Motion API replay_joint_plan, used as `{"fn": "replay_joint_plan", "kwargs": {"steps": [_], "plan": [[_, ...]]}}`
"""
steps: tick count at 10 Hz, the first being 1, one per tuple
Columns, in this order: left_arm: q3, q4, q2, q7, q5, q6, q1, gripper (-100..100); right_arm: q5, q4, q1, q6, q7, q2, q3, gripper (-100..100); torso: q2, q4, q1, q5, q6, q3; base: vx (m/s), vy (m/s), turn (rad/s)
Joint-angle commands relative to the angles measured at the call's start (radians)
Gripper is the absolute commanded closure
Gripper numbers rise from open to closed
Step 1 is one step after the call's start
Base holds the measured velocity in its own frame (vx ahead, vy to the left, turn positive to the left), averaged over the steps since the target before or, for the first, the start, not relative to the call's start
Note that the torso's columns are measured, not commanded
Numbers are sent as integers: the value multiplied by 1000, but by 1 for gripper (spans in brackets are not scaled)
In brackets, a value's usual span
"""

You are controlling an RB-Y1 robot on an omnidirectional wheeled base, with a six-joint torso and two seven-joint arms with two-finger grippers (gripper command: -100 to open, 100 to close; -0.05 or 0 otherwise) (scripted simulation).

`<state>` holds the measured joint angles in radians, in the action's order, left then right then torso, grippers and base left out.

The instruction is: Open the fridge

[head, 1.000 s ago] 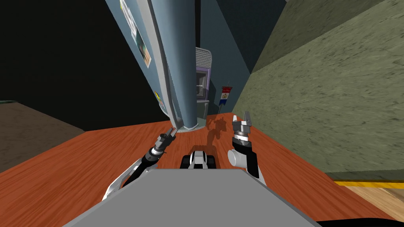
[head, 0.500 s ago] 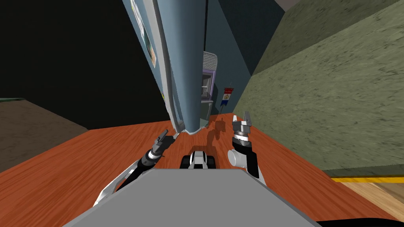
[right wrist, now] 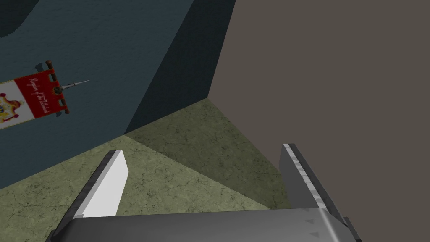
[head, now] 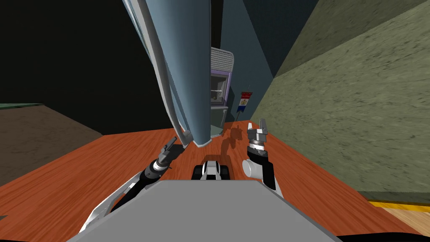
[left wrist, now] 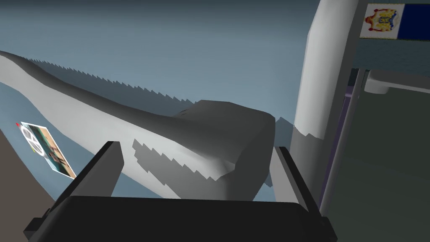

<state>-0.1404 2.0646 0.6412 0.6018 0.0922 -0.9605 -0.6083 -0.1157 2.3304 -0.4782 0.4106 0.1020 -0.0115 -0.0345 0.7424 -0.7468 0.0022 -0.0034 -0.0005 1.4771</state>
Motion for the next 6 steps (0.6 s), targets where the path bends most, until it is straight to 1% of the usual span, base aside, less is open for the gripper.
{"fn": "replay_joint_plan", "kwargs": {"steps": [1,2,3,4,6], "plan": [[25,45,14,14,-14,0,-7,-100,0,0,0,0,0,0,0,0,1,-2,0,-1,0,0,11,-12,28],[33,67,24,23,-19,8,-16,-100,0,0,0,0,0,0,0,0,0,-3,0,-2,0,2,4,-9,40],[33,67,24,23,-19,8,-16,-100,0,0,0,0,0,0,0,0,1,-5,-2,-3,0,2,10,-5,28],[41,89,34,32,-23,16,-25,-100,0,0,0,0,0,0,0,0,1,-6,-4,-4,0,3,19,-9,37],[41,89,34,32,-23,16,-25,-100,0,0,0,0,0,0,0,0,1,-7,-5,-5,0,4,5,-2,14]]}}
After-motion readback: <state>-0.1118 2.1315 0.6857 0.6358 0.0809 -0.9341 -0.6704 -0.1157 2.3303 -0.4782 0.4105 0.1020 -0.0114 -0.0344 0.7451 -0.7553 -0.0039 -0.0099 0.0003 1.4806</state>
